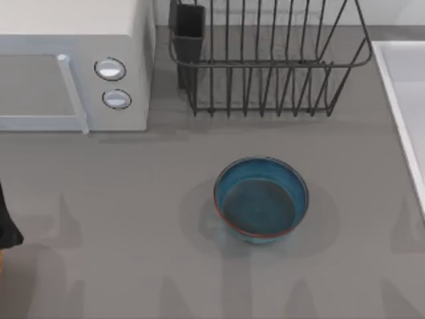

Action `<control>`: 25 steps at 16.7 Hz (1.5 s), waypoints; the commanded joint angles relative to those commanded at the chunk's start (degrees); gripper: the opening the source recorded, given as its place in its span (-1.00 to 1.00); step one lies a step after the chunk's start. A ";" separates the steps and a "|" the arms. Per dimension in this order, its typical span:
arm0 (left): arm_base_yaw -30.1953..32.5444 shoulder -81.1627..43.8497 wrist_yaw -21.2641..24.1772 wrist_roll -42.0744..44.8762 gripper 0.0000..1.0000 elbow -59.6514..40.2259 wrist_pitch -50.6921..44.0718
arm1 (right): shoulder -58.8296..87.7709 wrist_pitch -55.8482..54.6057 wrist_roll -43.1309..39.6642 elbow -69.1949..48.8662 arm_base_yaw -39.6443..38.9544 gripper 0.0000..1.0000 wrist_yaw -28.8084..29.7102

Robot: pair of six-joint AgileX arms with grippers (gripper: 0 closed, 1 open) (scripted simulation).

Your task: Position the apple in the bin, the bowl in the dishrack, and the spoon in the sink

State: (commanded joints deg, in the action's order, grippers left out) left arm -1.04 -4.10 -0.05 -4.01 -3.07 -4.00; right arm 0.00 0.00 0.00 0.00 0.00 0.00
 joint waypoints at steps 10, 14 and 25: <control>1.04 4.10 0.05 4.01 1.00 3.07 4.00 | 0.57 0.41 0.41 -0.53 -0.06 1.00 0.07; 1.04 4.10 0.05 4.01 1.00 3.07 4.00 | 8.89 6.11 5.64 -7.60 -1.27 1.00 0.62; 1.04 4.10 0.05 4.01 1.00 3.07 4.00 | 71.51 43.87 28.03 -47.35 -13.03 1.00 0.16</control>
State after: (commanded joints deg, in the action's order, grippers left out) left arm 0.00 0.00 0.00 0.00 0.00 0.00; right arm 71.51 43.87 28.03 -47.35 -13.03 0.16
